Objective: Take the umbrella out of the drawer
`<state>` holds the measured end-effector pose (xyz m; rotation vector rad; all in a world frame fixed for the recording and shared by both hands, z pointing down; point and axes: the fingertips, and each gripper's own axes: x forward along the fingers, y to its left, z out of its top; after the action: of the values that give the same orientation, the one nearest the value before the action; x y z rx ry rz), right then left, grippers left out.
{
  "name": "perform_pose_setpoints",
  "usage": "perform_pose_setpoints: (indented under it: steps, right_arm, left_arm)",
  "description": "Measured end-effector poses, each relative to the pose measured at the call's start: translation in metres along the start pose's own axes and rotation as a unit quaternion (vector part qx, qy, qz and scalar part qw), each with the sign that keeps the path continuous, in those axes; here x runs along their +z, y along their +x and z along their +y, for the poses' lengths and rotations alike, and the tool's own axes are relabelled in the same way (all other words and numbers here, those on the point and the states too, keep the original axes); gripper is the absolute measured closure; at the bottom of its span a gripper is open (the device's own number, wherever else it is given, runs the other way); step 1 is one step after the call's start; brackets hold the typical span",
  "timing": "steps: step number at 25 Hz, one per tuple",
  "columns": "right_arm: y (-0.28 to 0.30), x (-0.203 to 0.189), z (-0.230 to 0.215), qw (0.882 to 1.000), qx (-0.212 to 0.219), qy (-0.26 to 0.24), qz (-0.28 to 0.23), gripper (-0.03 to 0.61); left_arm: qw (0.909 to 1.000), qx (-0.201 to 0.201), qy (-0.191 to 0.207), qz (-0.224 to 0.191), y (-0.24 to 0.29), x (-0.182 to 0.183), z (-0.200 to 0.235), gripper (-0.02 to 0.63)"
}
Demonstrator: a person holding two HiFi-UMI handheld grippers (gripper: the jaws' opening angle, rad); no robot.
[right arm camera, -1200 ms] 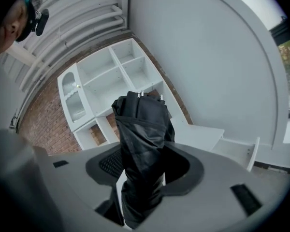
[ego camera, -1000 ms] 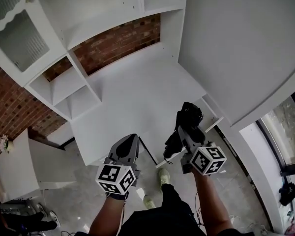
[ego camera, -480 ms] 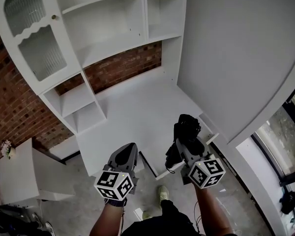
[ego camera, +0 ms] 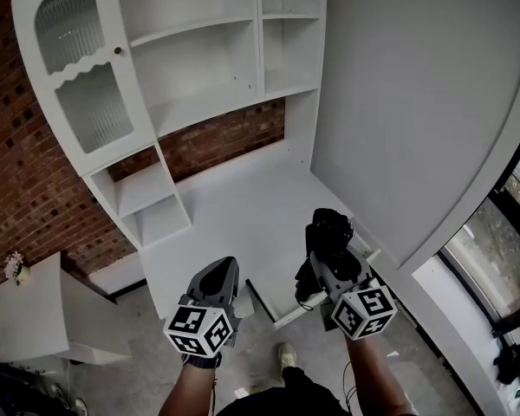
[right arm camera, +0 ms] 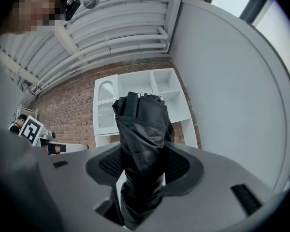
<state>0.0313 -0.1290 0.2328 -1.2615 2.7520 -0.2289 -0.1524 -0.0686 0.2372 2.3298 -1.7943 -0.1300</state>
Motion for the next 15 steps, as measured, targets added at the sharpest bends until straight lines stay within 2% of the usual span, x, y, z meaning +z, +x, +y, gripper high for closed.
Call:
perform_pose_setpoints:
  steps: [6,15]
  right_arm:
    - [-0.007,0.014,0.014,0.999,0.004,-0.033,-0.011,0.376]
    - [-0.013,0.018,0.024,0.999,0.006,-0.038,-0.016,0.376]
  left_arm:
    - [0.9998,0.002,0.014,-0.010,-0.013,0.010,-0.007,0.607]
    - [0.9995,0.007,0.026,-0.017,-0.024,0.020,-0.009,0.607]
